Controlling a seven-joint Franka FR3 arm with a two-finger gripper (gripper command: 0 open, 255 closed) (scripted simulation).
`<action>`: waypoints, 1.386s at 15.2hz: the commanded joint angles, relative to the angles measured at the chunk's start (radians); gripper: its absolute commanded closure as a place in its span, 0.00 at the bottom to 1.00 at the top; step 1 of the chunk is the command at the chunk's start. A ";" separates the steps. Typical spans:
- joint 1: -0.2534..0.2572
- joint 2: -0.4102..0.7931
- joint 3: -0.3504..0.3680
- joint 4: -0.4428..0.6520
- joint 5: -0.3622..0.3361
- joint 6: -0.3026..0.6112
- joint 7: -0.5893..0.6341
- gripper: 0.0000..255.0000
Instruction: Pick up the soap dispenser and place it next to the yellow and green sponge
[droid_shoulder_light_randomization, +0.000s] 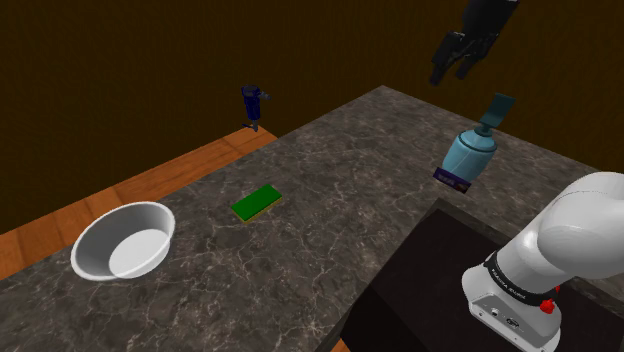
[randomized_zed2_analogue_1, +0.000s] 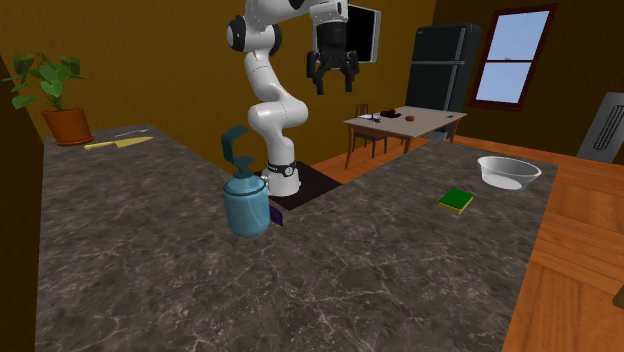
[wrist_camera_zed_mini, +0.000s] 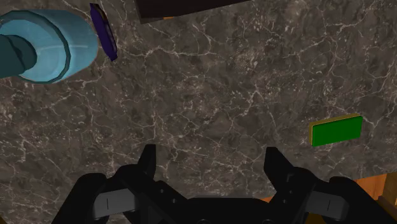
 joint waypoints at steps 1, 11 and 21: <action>0.000 0.000 0.000 0.000 0.000 0.000 0.000 0.00; -0.061 -0.004 -0.260 -0.021 -0.100 0.017 -0.283 0.00; -0.072 0.139 -0.543 0.086 -0.156 0.052 -0.578 0.00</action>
